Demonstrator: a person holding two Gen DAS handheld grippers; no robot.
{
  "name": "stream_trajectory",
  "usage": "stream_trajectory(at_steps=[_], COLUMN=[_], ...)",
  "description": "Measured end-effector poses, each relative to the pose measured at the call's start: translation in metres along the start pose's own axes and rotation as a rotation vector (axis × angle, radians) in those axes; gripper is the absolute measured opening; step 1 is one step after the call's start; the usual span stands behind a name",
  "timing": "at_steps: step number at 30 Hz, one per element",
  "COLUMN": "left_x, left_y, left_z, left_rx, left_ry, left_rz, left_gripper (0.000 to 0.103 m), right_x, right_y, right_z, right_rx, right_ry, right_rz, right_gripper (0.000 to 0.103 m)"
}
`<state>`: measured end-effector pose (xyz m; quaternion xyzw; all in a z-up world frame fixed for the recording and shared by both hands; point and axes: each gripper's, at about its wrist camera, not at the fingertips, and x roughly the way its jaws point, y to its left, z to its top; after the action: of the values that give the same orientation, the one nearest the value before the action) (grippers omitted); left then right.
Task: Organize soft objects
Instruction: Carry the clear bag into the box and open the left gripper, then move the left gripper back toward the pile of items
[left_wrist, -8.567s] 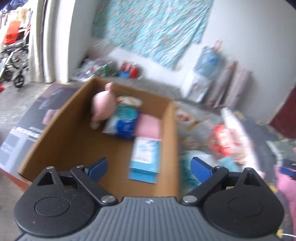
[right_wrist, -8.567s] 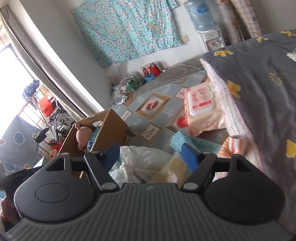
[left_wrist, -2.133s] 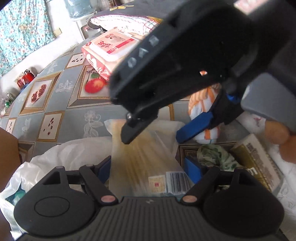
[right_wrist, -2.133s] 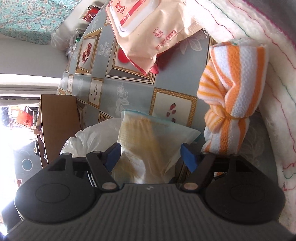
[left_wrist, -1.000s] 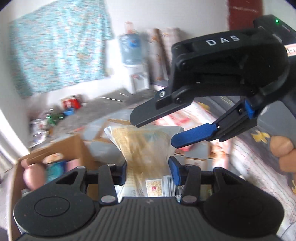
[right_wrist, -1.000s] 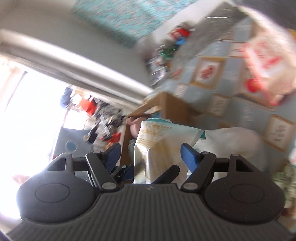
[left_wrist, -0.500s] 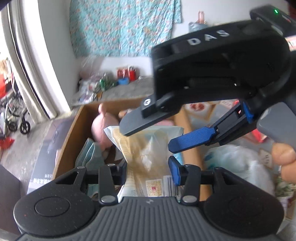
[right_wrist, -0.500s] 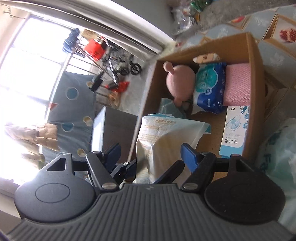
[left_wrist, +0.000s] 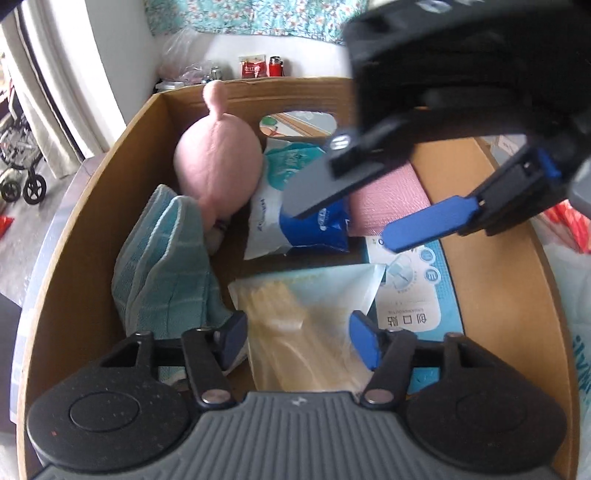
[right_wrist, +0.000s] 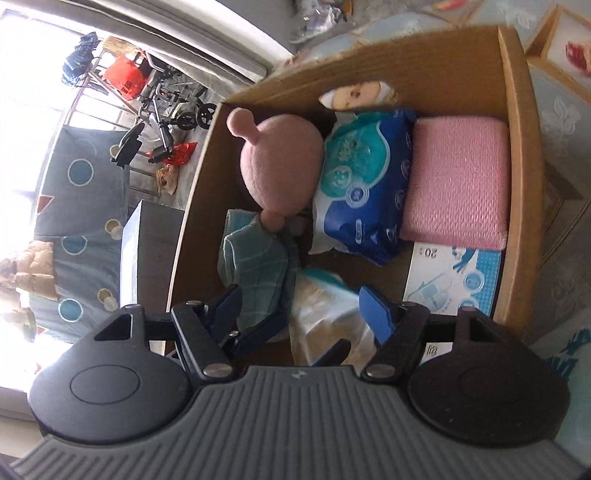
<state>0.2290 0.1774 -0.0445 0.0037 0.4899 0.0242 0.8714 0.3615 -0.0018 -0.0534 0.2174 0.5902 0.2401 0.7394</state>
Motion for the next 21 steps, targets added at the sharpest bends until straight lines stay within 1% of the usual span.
stream_trajectory(at_steps=[2, 4, 6, 8, 10, 11, 16, 21], left_x=[0.002, -0.002, -0.003, 0.009, 0.018, 0.023, 0.035, 0.044], left_y=[0.007, 0.009, 0.008, 0.01, 0.008, 0.008, 0.012, 0.012], left_z=[0.001, 0.0, -0.003, -0.001, -0.002, -0.002, 0.008, 0.015], left_rx=[-0.006, 0.005, 0.027, 0.042, 0.05, 0.048, 0.019, -0.013], left_ry=[0.014, 0.038, 0.066, 0.101, 0.132, 0.141, 0.137, 0.133], left_rz=[0.001, -0.002, -0.017, -0.019, -0.017, -0.026, -0.007, -0.01], left_gripper=[0.066, 0.061, 0.06, 0.058, 0.05, 0.049, 0.045, 0.045], right_x=[-0.01, -0.024, -0.04, -0.058, -0.077, -0.086, -0.133, -0.169], right_y=[0.003, 0.006, 0.008, 0.007, 0.003, 0.0, -0.024, -0.056], right_z=[-0.002, -0.005, -0.01, -0.017, -0.025, -0.029, -0.056, -0.085], right_rx=[-0.014, -0.026, -0.048, -0.061, -0.066, -0.067, -0.056, -0.016], right_ry=[-0.017, -0.037, -0.066, -0.099, -0.13, -0.145, -0.212, -0.281], right_rz=[0.013, 0.033, 0.049, 0.069, 0.091, 0.098, 0.11, 0.082], right_gripper=[0.071, 0.071, 0.071, 0.071, 0.071, 0.071, 0.071, 0.071])
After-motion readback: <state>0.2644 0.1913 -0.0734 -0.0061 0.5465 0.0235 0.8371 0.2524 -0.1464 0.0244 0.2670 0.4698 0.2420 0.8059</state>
